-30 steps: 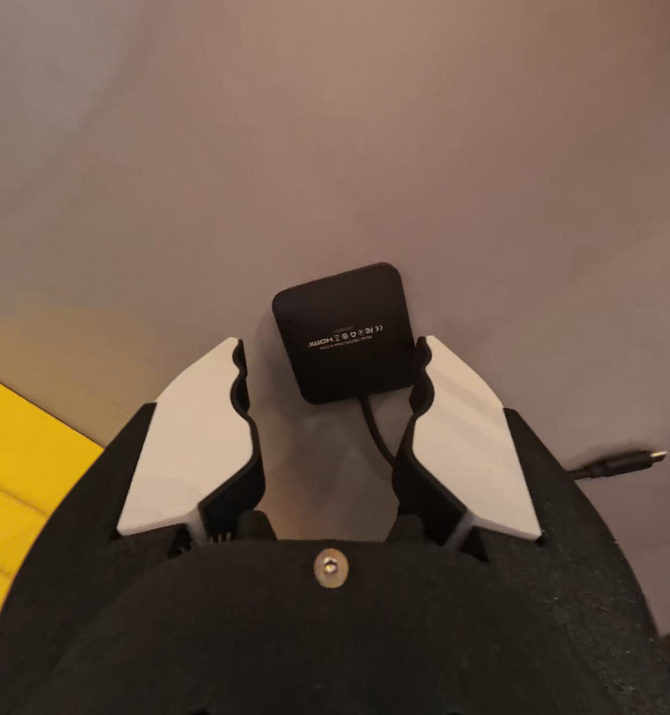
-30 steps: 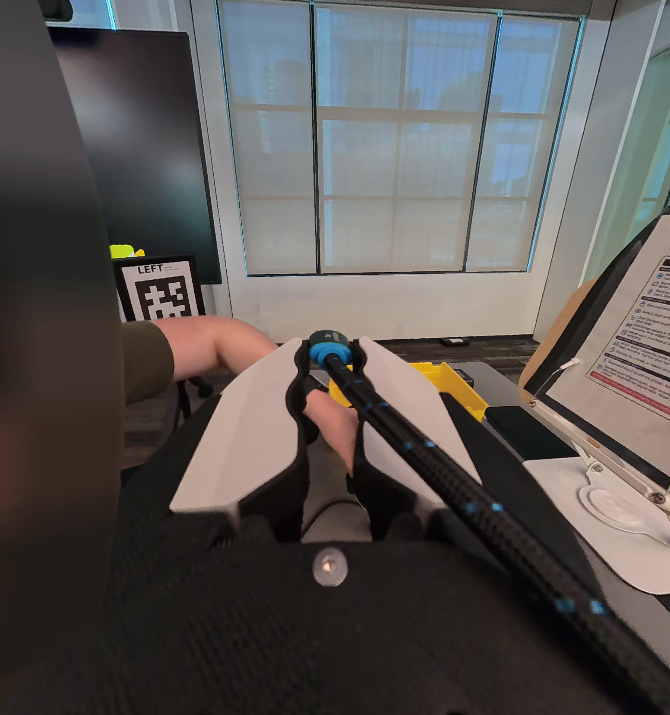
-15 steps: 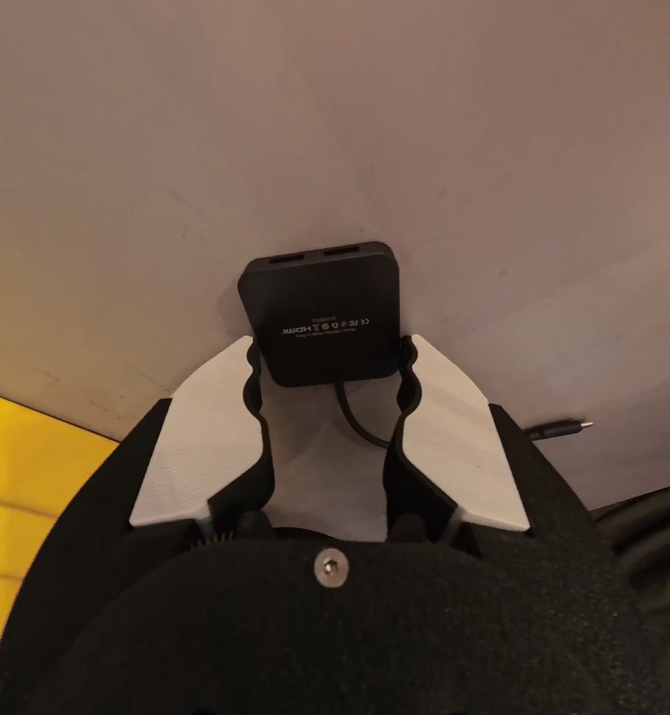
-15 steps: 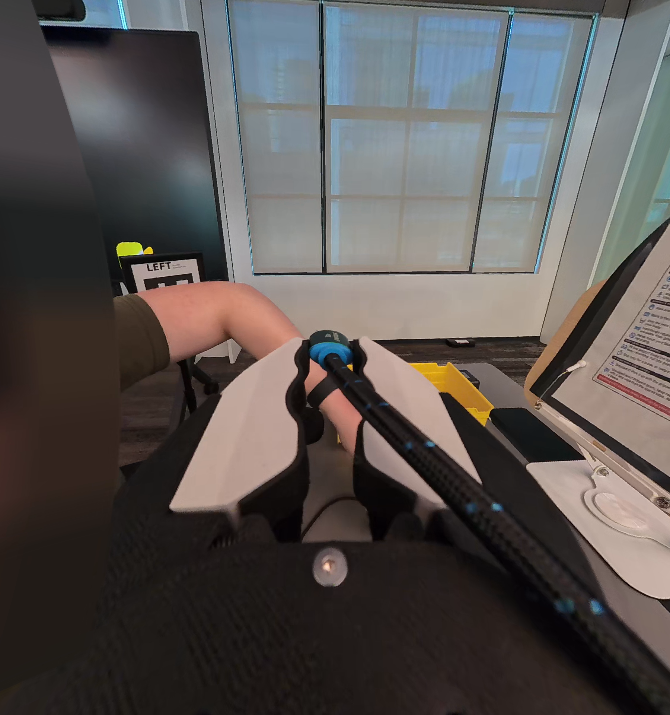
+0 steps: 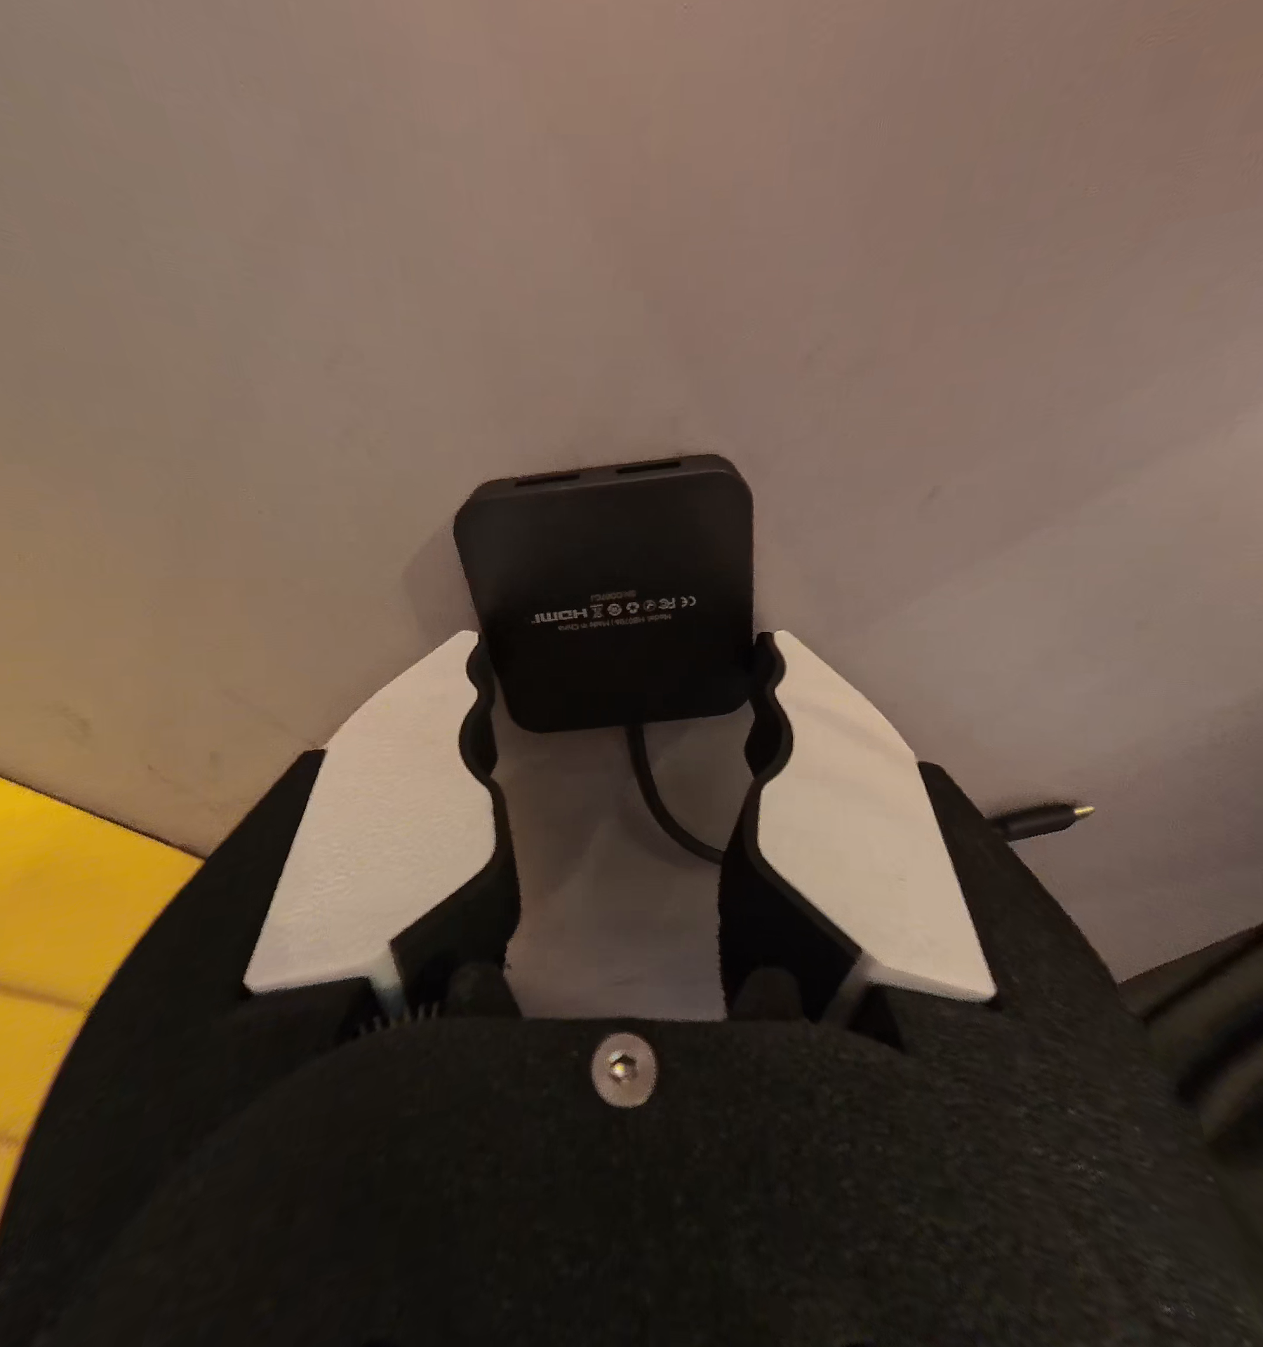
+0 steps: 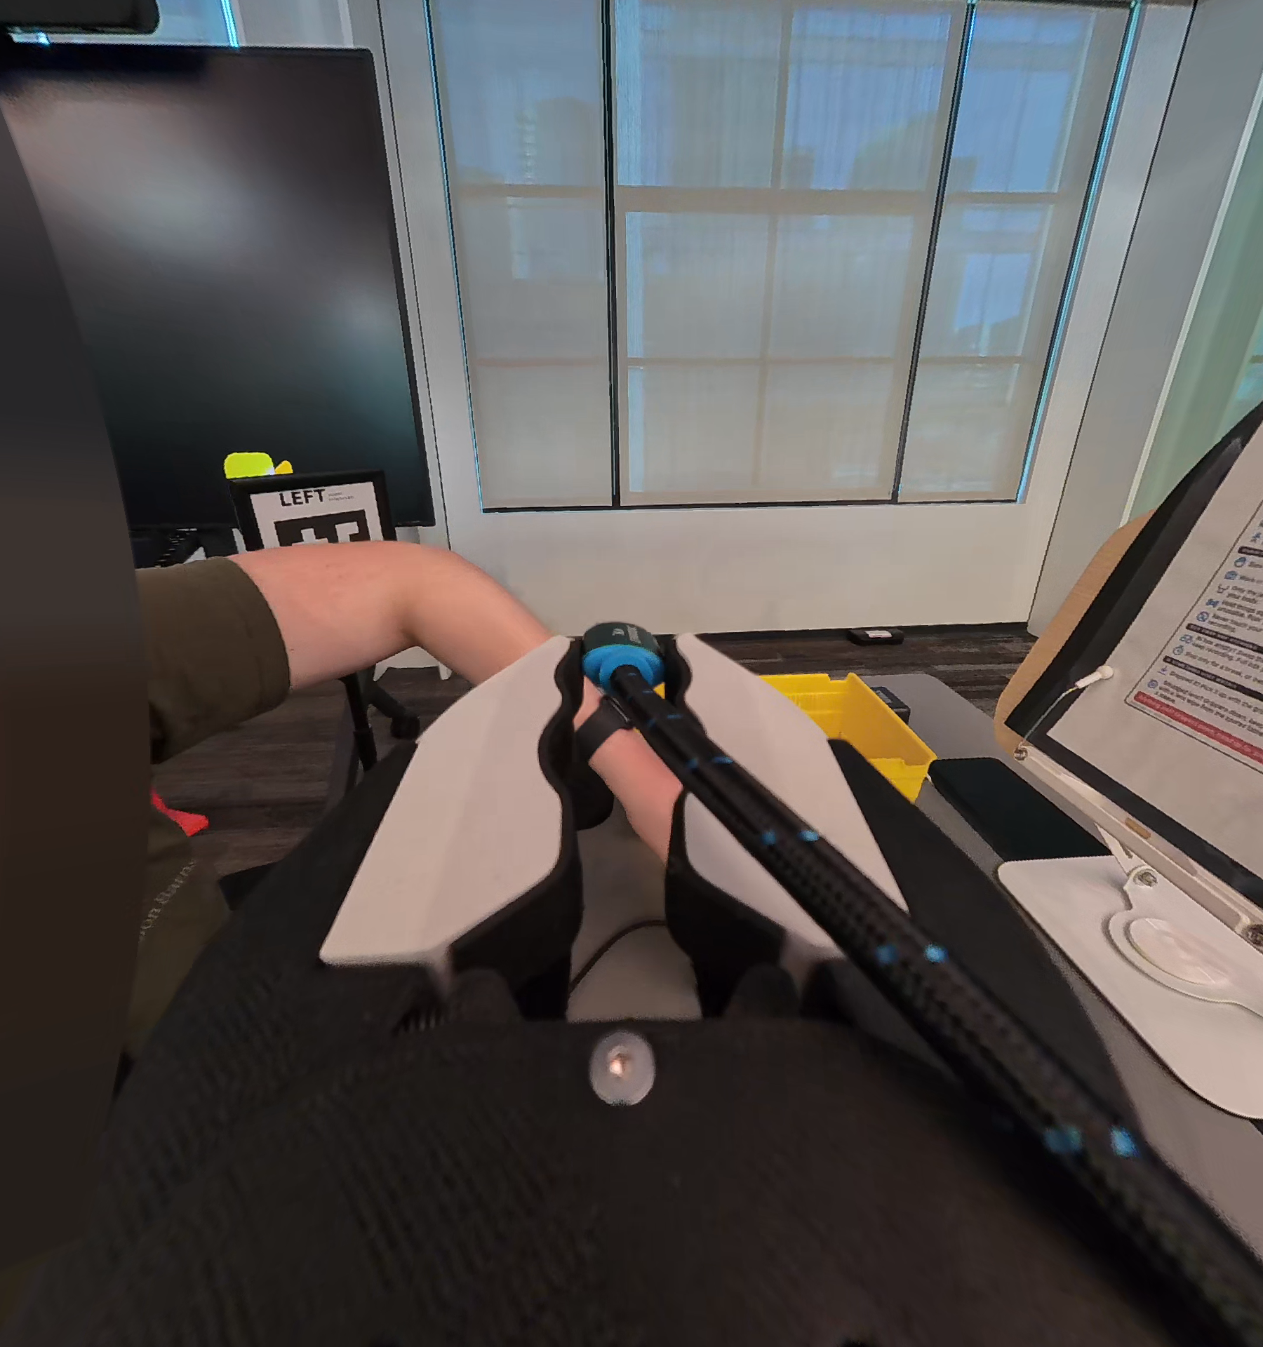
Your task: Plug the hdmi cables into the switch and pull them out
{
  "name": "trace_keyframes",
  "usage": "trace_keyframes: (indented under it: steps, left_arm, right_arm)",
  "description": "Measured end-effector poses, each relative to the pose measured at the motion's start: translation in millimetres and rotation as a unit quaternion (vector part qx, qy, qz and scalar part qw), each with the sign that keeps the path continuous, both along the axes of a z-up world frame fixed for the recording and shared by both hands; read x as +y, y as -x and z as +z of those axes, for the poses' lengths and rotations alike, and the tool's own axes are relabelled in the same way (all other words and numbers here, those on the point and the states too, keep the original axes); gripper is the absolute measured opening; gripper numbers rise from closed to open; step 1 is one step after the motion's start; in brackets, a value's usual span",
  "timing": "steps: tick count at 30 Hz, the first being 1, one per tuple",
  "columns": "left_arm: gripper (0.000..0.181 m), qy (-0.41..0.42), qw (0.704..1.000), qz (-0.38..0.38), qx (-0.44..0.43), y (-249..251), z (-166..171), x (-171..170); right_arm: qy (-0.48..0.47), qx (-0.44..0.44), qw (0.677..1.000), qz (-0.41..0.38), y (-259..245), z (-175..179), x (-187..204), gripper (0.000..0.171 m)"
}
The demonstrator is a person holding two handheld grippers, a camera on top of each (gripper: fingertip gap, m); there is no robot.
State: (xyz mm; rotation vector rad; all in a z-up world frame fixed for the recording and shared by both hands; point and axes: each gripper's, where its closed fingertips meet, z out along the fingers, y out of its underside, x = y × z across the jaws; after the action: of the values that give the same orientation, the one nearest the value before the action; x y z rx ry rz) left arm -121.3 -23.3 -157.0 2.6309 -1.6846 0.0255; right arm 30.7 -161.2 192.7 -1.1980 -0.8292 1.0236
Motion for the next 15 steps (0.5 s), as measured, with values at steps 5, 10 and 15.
trace_keyframes:
  steps: [5, 10, 15]
  left_arm:
    - [0.067, -0.016, 0.998, 0.018, -0.058, -1.0, 21.0, 6.2]
    - [0.067, -0.050, 0.968, 0.047, -0.242, -31.0, 86.4, 14.8]
    - [0.068, -0.218, 0.854, 0.057, -0.469, -40.1, 190.3, 35.6]
  right_arm:
    - [0.021, -0.002, 1.000, -0.004, 3.5, -8.3, 12.8, 0.022]
    - [0.054, 0.006, 0.998, -0.016, 6.8, -16.6, 29.9, 0.022]
    - [0.088, 0.050, 0.995, -0.022, 16.7, -16.1, 43.2, 0.021]
